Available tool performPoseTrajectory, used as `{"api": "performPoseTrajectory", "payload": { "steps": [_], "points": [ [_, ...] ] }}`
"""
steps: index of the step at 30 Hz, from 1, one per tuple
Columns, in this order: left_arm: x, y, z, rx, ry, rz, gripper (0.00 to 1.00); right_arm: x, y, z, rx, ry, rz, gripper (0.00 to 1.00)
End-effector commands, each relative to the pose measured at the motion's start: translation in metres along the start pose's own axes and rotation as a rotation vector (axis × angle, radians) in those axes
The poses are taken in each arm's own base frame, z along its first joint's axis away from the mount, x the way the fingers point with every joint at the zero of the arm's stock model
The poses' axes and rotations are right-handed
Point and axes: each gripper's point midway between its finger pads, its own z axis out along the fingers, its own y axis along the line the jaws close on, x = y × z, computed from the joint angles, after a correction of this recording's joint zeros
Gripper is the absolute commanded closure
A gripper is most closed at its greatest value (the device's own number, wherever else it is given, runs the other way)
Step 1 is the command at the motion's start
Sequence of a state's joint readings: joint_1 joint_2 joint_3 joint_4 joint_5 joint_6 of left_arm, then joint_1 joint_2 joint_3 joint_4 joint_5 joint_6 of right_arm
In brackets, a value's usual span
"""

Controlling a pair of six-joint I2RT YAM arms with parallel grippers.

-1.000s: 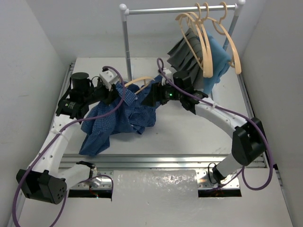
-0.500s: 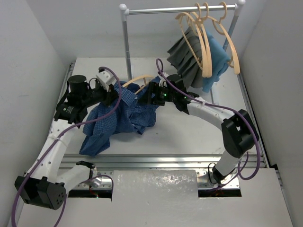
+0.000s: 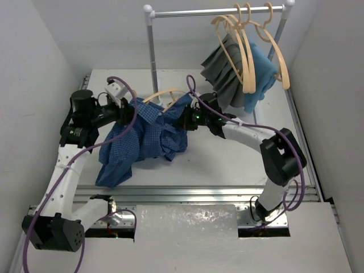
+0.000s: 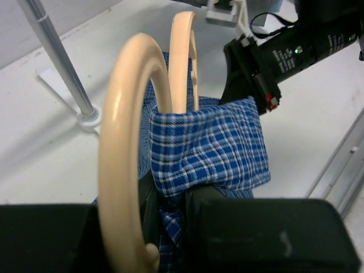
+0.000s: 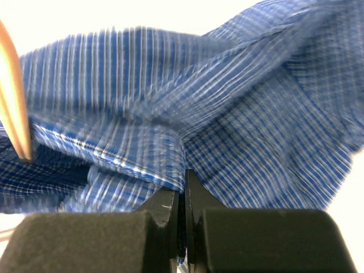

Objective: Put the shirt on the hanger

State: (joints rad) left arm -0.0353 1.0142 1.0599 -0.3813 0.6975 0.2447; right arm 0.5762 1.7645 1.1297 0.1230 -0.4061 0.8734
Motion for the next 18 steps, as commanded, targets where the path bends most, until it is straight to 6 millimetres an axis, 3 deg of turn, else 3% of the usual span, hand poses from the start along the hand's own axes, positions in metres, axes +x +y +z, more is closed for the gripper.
{"api": "performPoseTrajectory", "payload": {
  "steps": [1, 5, 7, 8, 12, 14, 18],
  "points": [
    [-0.037, 0.001, -0.023, 0.043, -0.117, 0.052, 1.00, -0.027, -0.033, -0.034, 0.124, -0.103, 0.078, 1.00],
    [-0.008, -0.039, -0.034, 0.282, -0.035, 0.191, 1.00, -0.043, -0.047, -0.060, 0.232, -0.153, 0.052, 1.00],
    [-0.001, -0.043, -0.034, 0.348, -0.015, 0.259, 1.00, -0.054, -0.041, -0.068, 0.242, -0.172, -0.002, 1.00],
    [0.011, -0.053, -0.039, 0.397, 0.030, 0.212, 1.00, -0.053, -0.042, -0.072, 0.254, -0.167, -0.002, 1.00],
    [0.011, -0.056, -0.041, 0.449, 0.045, 0.230, 1.00, -0.044, -0.054, -0.082, 0.285, -0.132, 0.032, 1.00],
    [0.014, -0.047, -0.039, 0.411, 0.074, 0.258, 1.00, -0.036, -0.066, -0.088, 0.307, -0.122, 0.049, 1.00],
    [0.025, -0.043, -0.042, 0.410, 0.118, 0.344, 1.00, -0.044, -0.074, -0.100, 0.323, -0.131, 0.047, 1.00]
  ]
}}
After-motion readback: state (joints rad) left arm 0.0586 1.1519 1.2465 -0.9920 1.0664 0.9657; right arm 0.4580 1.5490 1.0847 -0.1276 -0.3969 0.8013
